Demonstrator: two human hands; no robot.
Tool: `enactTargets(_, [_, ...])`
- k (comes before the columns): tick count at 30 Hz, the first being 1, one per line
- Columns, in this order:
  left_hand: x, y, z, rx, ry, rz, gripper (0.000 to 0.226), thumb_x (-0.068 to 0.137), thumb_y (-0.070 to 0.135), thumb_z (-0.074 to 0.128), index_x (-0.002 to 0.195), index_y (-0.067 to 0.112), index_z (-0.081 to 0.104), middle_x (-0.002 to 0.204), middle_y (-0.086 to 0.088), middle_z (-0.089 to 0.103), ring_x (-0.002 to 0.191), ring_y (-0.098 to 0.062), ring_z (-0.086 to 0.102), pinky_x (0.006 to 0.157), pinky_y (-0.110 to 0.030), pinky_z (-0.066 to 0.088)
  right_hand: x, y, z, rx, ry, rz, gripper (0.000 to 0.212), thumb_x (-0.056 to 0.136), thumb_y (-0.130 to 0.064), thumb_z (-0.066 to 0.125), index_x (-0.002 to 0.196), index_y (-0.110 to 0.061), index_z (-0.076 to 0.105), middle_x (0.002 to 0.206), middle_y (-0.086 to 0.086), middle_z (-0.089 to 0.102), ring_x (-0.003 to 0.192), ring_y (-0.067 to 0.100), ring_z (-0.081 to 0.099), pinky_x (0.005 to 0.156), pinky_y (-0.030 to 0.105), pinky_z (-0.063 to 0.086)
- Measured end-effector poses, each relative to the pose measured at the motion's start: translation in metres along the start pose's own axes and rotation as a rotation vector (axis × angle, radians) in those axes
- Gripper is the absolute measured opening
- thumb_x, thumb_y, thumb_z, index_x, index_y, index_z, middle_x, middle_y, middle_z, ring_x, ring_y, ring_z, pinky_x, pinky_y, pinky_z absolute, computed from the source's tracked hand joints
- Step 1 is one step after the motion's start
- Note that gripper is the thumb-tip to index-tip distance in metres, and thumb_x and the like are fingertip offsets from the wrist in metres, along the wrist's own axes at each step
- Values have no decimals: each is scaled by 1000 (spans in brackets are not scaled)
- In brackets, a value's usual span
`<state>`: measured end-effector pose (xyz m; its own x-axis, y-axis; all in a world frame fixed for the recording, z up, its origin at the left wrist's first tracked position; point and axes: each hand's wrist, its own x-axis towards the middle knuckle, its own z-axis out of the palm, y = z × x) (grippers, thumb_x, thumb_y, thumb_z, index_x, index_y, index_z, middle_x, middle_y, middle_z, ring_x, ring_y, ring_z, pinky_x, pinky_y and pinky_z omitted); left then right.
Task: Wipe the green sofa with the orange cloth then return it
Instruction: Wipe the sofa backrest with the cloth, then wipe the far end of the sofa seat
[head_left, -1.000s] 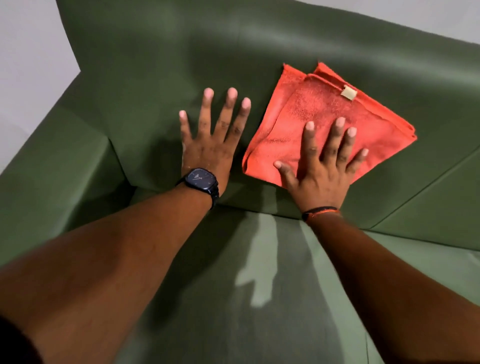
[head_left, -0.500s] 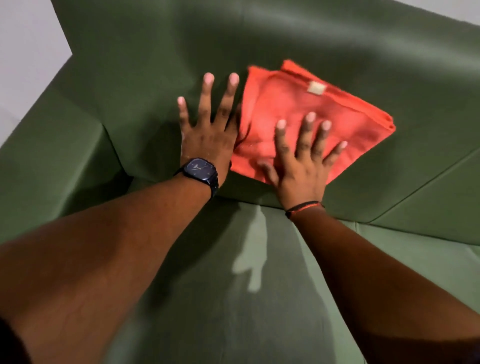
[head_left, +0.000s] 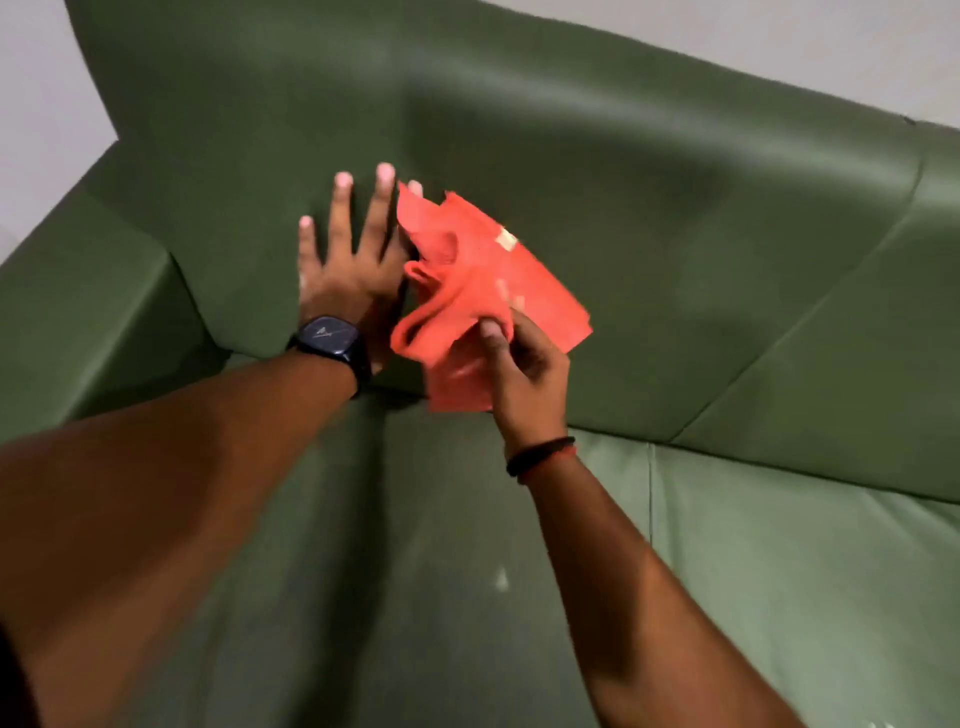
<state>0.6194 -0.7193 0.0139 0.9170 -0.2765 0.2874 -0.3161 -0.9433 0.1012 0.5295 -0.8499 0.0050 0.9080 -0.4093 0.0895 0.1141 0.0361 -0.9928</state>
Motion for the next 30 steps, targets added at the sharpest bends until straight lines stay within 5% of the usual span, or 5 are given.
enactTargets(4, [-32, 47, -9, 4, -111, 59, 128, 56, 55, 79, 149, 21, -2, 160, -6, 4, 144, -34, 7, 109, -64, 14, -41, -17, -76, 898, -36, 427, 29, 90, -25, 46, 113, -13, 59, 110, 14, 65, 108, 29, 55, 105, 50, 35])
enactTargets(10, [-144, 224, 8, -124, -243, 85, 111, 67, 64, 66, 150, 19, 9, 159, -9, 10, 144, -32, 12, 114, -56, 17, -120, -34, -292, 1027, 51, 498, 34, 69, -26, 72, 101, -17, 64, 91, 2, 74, 96, 18, 61, 108, 41, 33])
enactTargets(18, [-277, 401, 62, -279, -554, 149, 88, 82, 61, 50, 150, 25, 8, 160, -5, 3, 146, -26, 5, 118, -47, 8, -191, -35, -538, -53, -59, 375, 12, 85, -20, 60, 88, -23, 71, 84, -10, 71, 79, 4, 59, 71, 28, 50])
enactTargets(24, [-329, 426, 95, -155, -691, 158, 88, 81, 64, 49, 150, 27, 10, 160, 0, 4, 146, -25, 3, 117, -49, 6, -240, 78, -548, -1238, -580, 353, 56, 92, -58, 31, 144, -44, 13, 159, 0, -3, 145, 21, -10, 114, 57, -6])
enactTargets(30, [-342, 427, 109, -32, -835, 215, 116, 64, 78, 56, 149, 28, -5, 160, 1, -9, 145, -26, -7, 116, -55, 3, -248, 113, -572, -1426, -246, 261, 74, 80, -72, 25, 144, -44, 2, 160, 1, 2, 146, 23, -2, 115, 56, -1])
